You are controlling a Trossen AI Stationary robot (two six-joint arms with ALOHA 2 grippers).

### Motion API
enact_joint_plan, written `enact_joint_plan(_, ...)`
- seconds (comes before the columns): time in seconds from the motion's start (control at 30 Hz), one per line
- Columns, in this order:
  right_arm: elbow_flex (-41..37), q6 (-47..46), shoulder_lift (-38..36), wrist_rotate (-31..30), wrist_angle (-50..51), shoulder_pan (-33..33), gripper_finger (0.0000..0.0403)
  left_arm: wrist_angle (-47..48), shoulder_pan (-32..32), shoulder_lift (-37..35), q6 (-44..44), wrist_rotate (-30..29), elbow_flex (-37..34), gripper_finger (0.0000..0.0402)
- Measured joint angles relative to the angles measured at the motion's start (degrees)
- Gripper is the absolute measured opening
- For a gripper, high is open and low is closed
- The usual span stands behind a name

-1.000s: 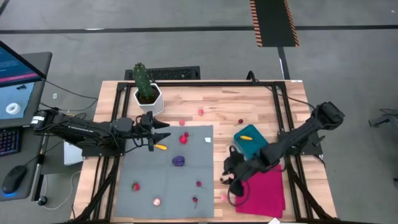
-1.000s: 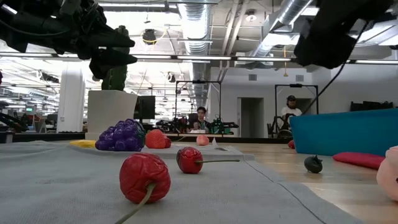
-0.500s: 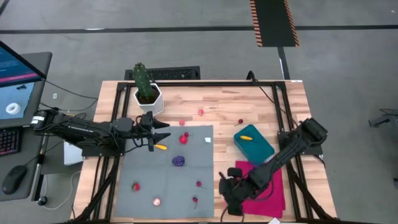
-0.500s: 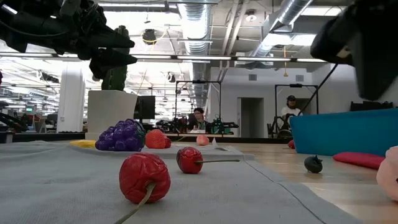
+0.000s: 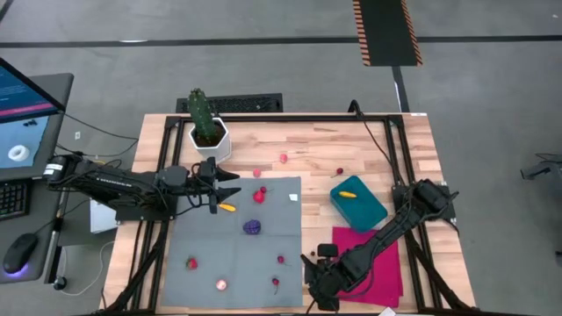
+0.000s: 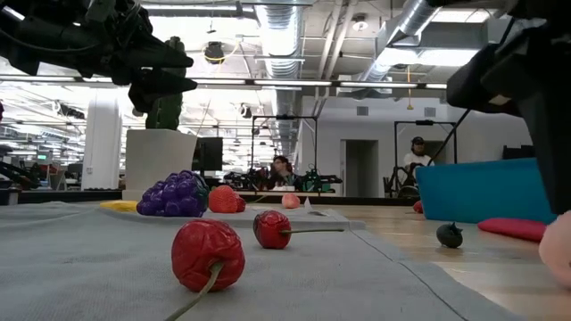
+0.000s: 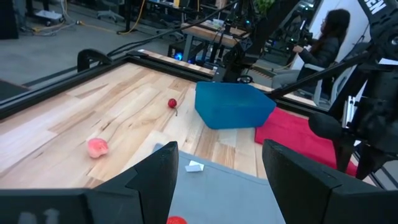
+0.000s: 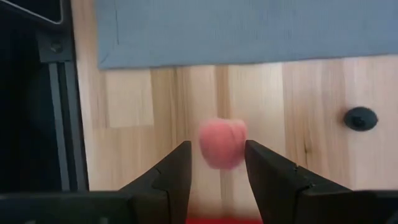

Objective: Pick and placing Produce into tupperware
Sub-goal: Put the pink peach into the blue bin

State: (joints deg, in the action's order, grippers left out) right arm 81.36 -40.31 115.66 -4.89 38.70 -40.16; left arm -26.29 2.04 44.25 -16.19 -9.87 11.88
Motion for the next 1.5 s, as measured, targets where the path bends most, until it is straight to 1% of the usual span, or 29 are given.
enact_joint_plan(0.53, 0.0, -1.8, 0.0, 0.0, -1.5, 0.1, 0.0169, 0.3, 0.0, 0.0, 0.0, 0.0, 0.0, 0.0224)
enact_joint_plan(0.87, -0.1, -3.1, 0.0, -0.9, -1.9, 0.1, 0.0186, 0.3, 0.0, 0.0, 0.0, 0.0, 0.0, 0.0224)
enact_joint_plan(1.5, -0.1, -6.3, 0.5, 0.1, -1.9, 0.1, 0.0185, 0.3, 0.0, 0.0, -0.8, 0.0, 0.0, 0.0224)
